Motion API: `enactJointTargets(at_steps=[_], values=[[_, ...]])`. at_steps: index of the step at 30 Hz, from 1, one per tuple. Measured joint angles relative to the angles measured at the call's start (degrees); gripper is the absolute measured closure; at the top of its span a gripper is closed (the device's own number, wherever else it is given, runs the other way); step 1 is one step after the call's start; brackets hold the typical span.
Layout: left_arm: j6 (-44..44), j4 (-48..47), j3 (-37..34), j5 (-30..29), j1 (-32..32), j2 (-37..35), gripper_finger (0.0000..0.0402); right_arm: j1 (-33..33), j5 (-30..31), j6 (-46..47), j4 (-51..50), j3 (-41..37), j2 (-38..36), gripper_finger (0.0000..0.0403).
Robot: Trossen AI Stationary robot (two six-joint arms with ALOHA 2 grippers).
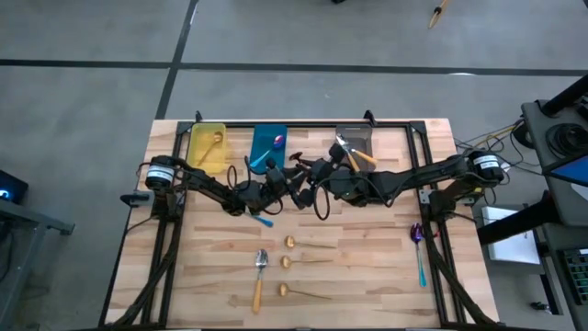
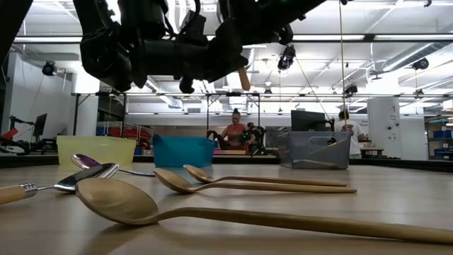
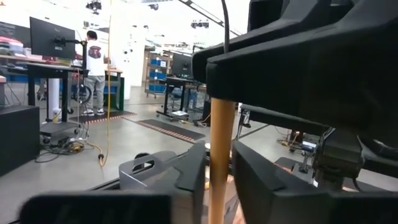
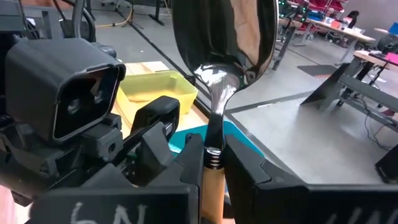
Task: Sort silverware by color (type)
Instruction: Put the yellow spoon into the black bin
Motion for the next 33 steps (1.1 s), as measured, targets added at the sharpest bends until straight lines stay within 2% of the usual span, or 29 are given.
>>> enactJointTargets(at_steps=[6, 9, 12, 18, 22, 28, 30, 33], values=[[-1.5, 0.0, -0.3, 0.2, -0.3, -0.4, 0.0269, -0.1, 0.0, -0.4, -3.3, 0.2, -2.5, 0.0373], [-1.5, 0.0, -1.3, 0.2, -0.4, -1.8, 0.0242, -0.7, -0.3, 1.3, -11.9, 3.9, -4.3, 0.0373], [-1.3, -0.2, -3.4, 0.2, -0.4, -4.2, 0.0222, -2.9, -3.6, 4.7, -24.6, 10.4, -4.7, 0.0373], [5.6, -0.4, -9.5, 0.2, -0.4, -13.0, 0.0208, -11.6, -18.7, 11.4, -48.7, 24.3, -2.6, 0.0373], [10.4, -0.6, -13.9, -0.1, -0.1, -20.1, 0.0208, -19.4, -30.6, 14.0, -58.5, 30.0, -0.5, 0.0373], [15.9, -1.2, -18.6, -0.6, 0.7, -29.2, 0.0208, -30.0, -48.5, 16.1, -69.0, 34.3, 5.0, 0.0373], [16.3, -1.5, -20.2, -1.2, 0.7, -31.7, 0.0207, -32.6, -52.7, 16.0, -73.6, 35.4, 7.3, 0.0372], [16.8, -2.0, -22.0, -2.6, 0.7, -34.5, 0.0207, -36.1, -54.5, 14.6, -81.9, 37.2, 10.7, 0.037]])
